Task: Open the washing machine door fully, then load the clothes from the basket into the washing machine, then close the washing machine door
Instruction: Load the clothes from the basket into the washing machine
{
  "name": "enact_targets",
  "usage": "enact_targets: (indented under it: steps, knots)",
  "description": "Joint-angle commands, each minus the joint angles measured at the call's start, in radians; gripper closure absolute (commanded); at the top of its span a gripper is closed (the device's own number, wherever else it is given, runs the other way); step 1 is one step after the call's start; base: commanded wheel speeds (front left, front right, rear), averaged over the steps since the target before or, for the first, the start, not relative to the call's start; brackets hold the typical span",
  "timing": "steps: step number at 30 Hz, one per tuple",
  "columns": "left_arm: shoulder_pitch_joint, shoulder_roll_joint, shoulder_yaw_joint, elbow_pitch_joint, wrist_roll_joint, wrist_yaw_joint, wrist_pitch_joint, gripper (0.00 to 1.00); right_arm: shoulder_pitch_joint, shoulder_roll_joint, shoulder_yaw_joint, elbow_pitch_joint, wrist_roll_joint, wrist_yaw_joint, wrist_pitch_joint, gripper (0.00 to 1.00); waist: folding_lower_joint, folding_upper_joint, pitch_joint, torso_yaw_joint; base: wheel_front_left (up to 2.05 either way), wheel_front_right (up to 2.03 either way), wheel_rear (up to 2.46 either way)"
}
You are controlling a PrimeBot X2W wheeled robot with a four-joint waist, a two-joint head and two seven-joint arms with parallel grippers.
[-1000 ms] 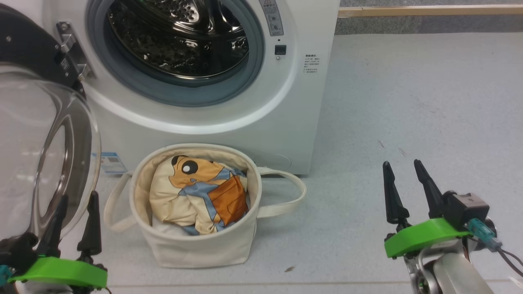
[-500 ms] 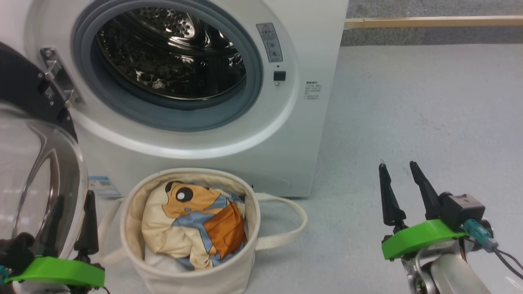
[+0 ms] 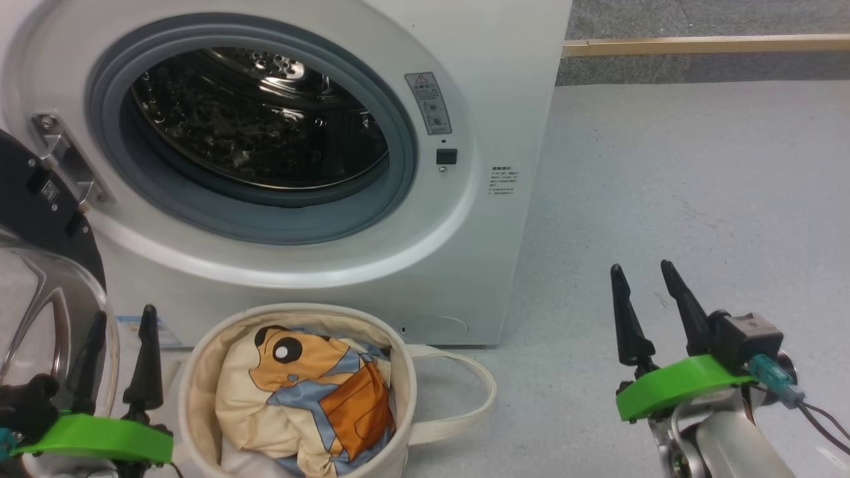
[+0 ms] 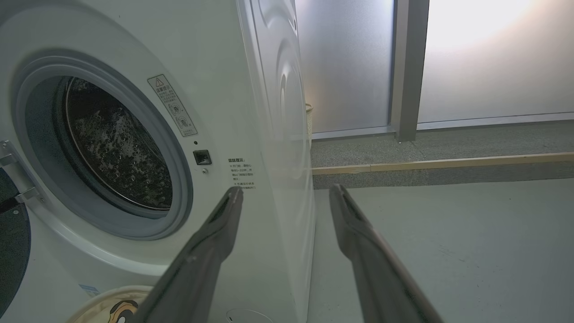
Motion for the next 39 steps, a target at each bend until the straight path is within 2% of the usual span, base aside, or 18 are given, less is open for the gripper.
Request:
enact_targets:
  steps: [1,22,28,39]
  knots:
    - [-0.041,0.029,0.045,-0.031,0.009,-0.006,-0.005,0.0,-0.04,-0.002,0.024,-0.027,0.002,0.007,-0.012,0.0,-0.0001,0.0,0.001,0.0,0.1,-0.1,0.0]
    - [-0.055,0.025,0.039,-0.024,0.008,-0.006,-0.005,0.0,-0.049,0.008,0.039,-0.023,0.002,0.007,-0.012,0.0,-0.0001,0.0,0.027,0.001,0.0,0.0,0.0]
    - [-0.062,0.001,0.046,0.005,-0.008,-0.006,-0.005,0.0,-0.052,0.009,0.041,-0.027,-0.003,0.007,-0.012,0.0,-0.0001,0.0,0.037,-0.003,0.0,0.0,0.0]
    - [-0.139,-0.057,0.042,0.129,0.072,-0.002,-0.005,0.0,-0.076,0.014,0.066,-0.049,0.035,0.007,-0.012,0.0,-0.0001,0.0,0.11,-0.023,0.0,0.0,0.0]
